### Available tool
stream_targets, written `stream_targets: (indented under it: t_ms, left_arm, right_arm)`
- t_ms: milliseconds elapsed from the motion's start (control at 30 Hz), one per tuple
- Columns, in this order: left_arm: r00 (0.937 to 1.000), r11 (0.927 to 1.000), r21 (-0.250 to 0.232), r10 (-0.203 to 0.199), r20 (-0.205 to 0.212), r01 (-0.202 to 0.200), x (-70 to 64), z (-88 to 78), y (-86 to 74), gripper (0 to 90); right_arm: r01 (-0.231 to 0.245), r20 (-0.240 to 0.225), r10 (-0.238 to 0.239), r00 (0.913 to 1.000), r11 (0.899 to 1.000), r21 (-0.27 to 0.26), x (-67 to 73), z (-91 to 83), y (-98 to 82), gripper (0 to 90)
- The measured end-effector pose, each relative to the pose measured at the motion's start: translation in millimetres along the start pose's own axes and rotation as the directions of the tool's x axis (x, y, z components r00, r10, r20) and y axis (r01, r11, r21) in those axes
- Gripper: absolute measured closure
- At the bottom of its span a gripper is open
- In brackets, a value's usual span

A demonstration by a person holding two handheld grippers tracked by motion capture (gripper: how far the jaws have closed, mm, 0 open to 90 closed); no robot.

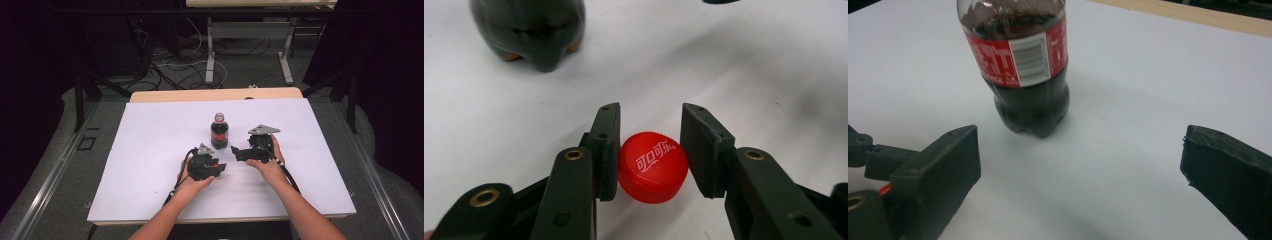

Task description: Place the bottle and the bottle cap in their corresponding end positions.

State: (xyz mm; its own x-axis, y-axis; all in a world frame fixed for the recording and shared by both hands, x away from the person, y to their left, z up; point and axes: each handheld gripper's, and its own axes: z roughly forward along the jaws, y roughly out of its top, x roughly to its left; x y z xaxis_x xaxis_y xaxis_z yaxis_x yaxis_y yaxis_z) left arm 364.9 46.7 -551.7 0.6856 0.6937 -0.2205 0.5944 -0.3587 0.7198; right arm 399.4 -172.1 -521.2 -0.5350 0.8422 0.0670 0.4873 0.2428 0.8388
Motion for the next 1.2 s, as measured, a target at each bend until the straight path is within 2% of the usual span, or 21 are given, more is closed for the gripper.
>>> stream_targets:
  t_ms: [67,100,167,200,233,300,333,367,400,533,600,633,667,733,800,1000,1067,1200]
  left_arm:
    - [0.9997,0.9999,0.004,0.015,0.017,-0.015,-2.3,2.4,-1.4,61.1]
    - [0.9993,0.9994,0.004,0.035,0.011,-0.035,-3.4,3.4,-1.9,61.0]
    - [0.9988,0.9988,0.008,0.049,-0.002,-0.049,-4.9,5.3,-3.1,61.0]
    - [0.9989,0.9988,0.015,0.046,0.002,-0.047,-4.6,5.9,-3.6,61.0]
    - [0.9998,0.9997,0.012,0.020,0.006,-0.020,-5.4,7.3,-4.7,60.9]
    - [0.9995,0.9995,0.013,0.028,0.012,-0.029,-3.6,9.8,-5.5,60.8]
    - [1.0000,0.9998,0.020,-0.001,0.010,0.001,-5.9,10.9,-6.2,60.8]
    - [0.9993,0.9991,0.020,0.037,0.009,-0.037,-4.4,10.9,-5.7,60.6]
    - [0.9989,0.9987,0.020,0.046,0.010,-0.046,-4.3,10.9,-5.6,60.4]
    - [0.9987,0.9991,0.017,0.037,0.033,-0.038,-3.5,9.2,-5.1,52.7]
    - [0.9989,0.9997,0.016,0.018,0.044,-0.019,-2.9,4.0,-4.2,46.6]
    - [0.9988,1.0000,0.004,-0.008,0.048,0.008,-3.3,1.3,-4.0,43.4]
    - [0.9987,1.0000,0.008,0.000,0.051,0.000,-1.0,-2.5,-2.8,40.3]
    - [0.9982,1.0000,0.003,0.008,0.059,-0.009,3.9,-11.5,-1.4,34.4]
    - [0.9989,0.9996,-0.015,0.023,0.040,-0.022,10.6,-22.3,-0.3,30.6]
    - [0.9991,0.9968,-0.069,-0.040,-0.013,0.039,36.1,-52.3,-2.2,24.8]
    - [0.9986,0.9947,-0.093,-0.045,-0.027,0.043,46.2,-62.3,-3.8,24.5]
    - [0.9927,0.9867,-0.140,-0.093,-0.076,0.082,65.0,-84.5,-8.2,23.3]
  right_arm:
    - [-0.002,0.003,0.002,1.0000,1.000,0.002,-2.0,-3.1,-4.3,0.0]
    - [0.003,0.012,-0.003,0.9999,1.000,0.002,-3.2,-5.0,-6.5,0.0]
    - [-0.001,0.011,0.001,0.9999,1.000,-0.001,-4.5,-8.5,-10.2,0.0]
    - [-0.003,0.013,0.003,0.9999,1.000,-0.007,-5.4,-10.0,-11.8,0.0]
    - [-0.008,0.008,0.009,0.9999,1.000,-0.009,-6.4,-11.4,-13.1,0.0]
    - [-0.021,0.007,0.021,0.9998,1.000,-0.012,-7.5,-12.5,-14.7,0.0]
    - [-0.022,0.009,0.022,0.9997,1.000,-0.015,-8.7,-12.2,-15.1,0.0]
    - [-0.023,0.009,0.023,0.9997,1.000,-0.014,-9.4,-12.0,-15.3,0.0]
    - [-0.029,0.007,0.030,0.9995,0.999,-0.014,-9.9,-11.8,-15.5,0.0]
    - [-0.039,0.011,0.039,0.9992,0.999,-0.013,-12.0,-13.5,-15.6,0.0]
    - [-0.031,0.008,0.032,0.9995,0.999,-0.016,-12.9,-14.8,-15.6,0.0]
    - [-0.028,0.011,0.028,0.9995,1.000,-0.014,-13.3,-16.1,-15.7,0.0]
    - [-0.041,0.008,0.041,0.9991,0.999,-0.015,-12.6,-17.4,-15.6,0.0]
    - [-0.033,0.015,0.033,0.9993,0.999,-0.018,-13.5,-20.0,-16.2,0.0]
    - [-0.031,0.012,0.031,0.9994,0.999,-0.014,-14.1,-22.7,-16.9,0.0]
    - [-0.046,-0.011,0.046,0.9989,0.999,-0.012,-15.0,-27.6,-19.4,0.0]
    - [-0.045,-0.003,0.045,0.9990,0.999,-0.010,-15.1,-28.1,-20.5,0.0]
    - [-0.051,-0.001,0.051,0.9987,0.999,-0.011,-17.2,-29.4,-23.6,0.0]
